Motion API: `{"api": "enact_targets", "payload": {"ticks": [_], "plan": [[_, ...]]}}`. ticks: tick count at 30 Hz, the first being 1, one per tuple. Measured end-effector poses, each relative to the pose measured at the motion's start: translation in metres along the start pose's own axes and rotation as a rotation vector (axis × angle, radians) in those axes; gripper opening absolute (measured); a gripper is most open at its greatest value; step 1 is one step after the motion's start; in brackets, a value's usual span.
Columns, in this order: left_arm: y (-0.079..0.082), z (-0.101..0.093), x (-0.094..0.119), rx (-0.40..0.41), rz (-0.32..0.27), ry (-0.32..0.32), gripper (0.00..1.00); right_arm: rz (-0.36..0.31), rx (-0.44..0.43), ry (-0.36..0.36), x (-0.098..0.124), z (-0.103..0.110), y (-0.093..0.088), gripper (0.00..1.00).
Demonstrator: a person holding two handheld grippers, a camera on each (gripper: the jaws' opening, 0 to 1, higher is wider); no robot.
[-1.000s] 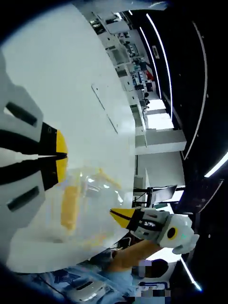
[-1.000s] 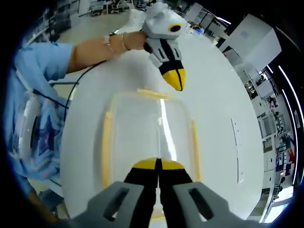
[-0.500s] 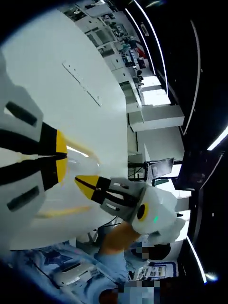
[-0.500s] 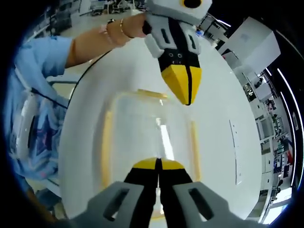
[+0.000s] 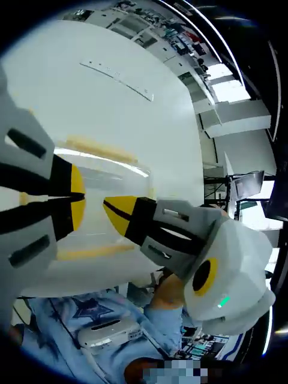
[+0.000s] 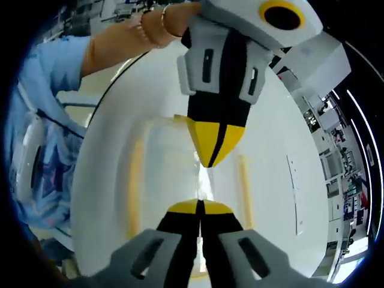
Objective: Snap each plastic latch of the storage box into its locked position after aligning the lid with the box until every specified latch is closed and the lid sits flush.
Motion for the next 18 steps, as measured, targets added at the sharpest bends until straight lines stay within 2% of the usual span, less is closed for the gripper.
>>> {"api": "enact_targets", "payload": {"ticks": [7,8,10,12,15,18], "plan": [[0.0,0.003,-0.009,0.021,0.193,-0.021,0.0,0.0,0.007,-0.004,0.0,0.001,0.0,0.0],[0.002,0.004,-0.012,0.018,0.179,-0.025,0.0,-0.002,0.006,-0.003,0.0,0.001,0.0,0.0],[0.002,0.003,-0.013,0.026,0.189,-0.025,0.0,-0.006,0.006,-0.003,0.001,0.001,0.0,0.0],[0.003,0.005,-0.013,0.038,0.211,-0.023,0.0,-0.013,0.006,-0.004,0.001,0.001,-0.001,0.0],[0.005,0.002,-0.015,0.011,0.253,-0.027,0.0,-0.045,0.031,-0.028,0.003,0.005,-0.004,0.0],[0.01,0.001,-0.018,-0.006,0.299,-0.026,0.0,-0.069,0.016,-0.056,0.004,0.008,-0.006,0.0]]}}
Point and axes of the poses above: the point that each gripper's makers call its tool centre point, and the gripper's own axes: x roughly backward along the fingers, z roughly to its left, y roughly out of its top, the point moved 10 cm from there along x, roughly backward along the fingers, and after that the axes turned 9 degrees about -z, right-handed, at the moved point
